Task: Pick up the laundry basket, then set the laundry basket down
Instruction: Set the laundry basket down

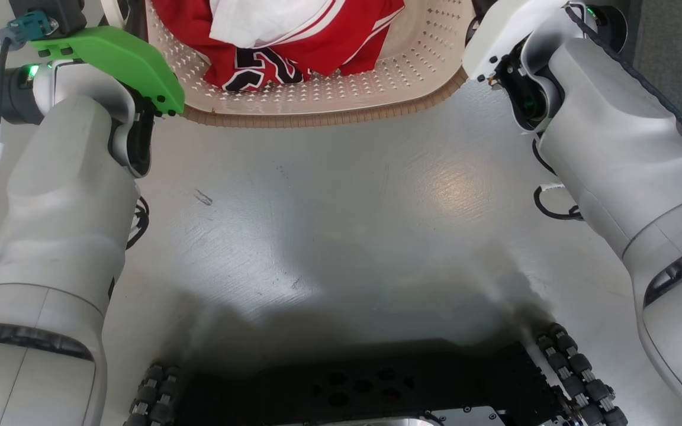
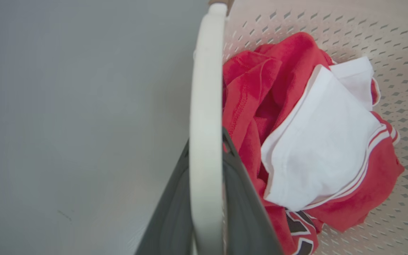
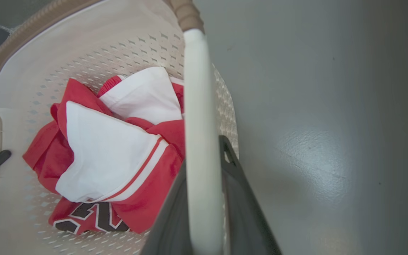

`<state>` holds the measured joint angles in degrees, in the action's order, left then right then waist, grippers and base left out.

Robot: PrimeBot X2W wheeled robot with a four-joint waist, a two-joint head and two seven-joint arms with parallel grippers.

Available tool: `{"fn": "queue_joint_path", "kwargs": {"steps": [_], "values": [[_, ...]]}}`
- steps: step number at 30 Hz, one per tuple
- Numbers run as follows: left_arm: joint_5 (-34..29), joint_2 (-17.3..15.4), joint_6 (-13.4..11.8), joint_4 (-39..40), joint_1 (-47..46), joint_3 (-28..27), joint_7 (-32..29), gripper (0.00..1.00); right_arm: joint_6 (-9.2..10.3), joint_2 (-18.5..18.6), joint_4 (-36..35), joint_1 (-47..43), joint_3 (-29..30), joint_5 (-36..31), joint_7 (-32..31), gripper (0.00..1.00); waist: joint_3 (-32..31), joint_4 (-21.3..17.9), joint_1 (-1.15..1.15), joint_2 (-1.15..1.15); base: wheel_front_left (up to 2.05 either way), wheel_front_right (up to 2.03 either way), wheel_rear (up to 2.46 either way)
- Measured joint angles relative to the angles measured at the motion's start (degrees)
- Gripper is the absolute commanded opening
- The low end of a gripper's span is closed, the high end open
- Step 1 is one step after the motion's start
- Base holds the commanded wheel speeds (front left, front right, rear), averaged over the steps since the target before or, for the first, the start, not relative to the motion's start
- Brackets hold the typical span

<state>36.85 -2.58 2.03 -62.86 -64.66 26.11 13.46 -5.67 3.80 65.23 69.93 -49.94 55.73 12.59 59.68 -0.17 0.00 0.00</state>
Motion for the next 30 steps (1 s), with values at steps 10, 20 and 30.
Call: {"fn": "queue_joint_path", "kwargs": {"steps": [10,20,30], "values": [[-0.33,0.00,0.32,-1.52,-0.84,0.15,0.29,1.00,-0.90,0.03,-0.08,-0.05,-0.01,1.08,0.53,1.00,0.14,0.11,0.00,0.00,0.00,0.00,0.00],[-0.33,-0.13,0.99,-3.16,-0.85,0.15,0.47,1.00,-1.37,-0.01,-0.19,-0.58,-0.24,1.85,1.05,1.00,-0.65,0.10,0.00,0.00,0.00,0.00,0.00],[-0.32,0.05,2.03,-3.64,-0.76,-0.05,0.78,1.00,-1.37,-0.01,0.03,-1.64,-0.71,2.15,1.08,1.00,-3.42,-0.19,0.00,0.00,0.00,0.00,0.00]]}}
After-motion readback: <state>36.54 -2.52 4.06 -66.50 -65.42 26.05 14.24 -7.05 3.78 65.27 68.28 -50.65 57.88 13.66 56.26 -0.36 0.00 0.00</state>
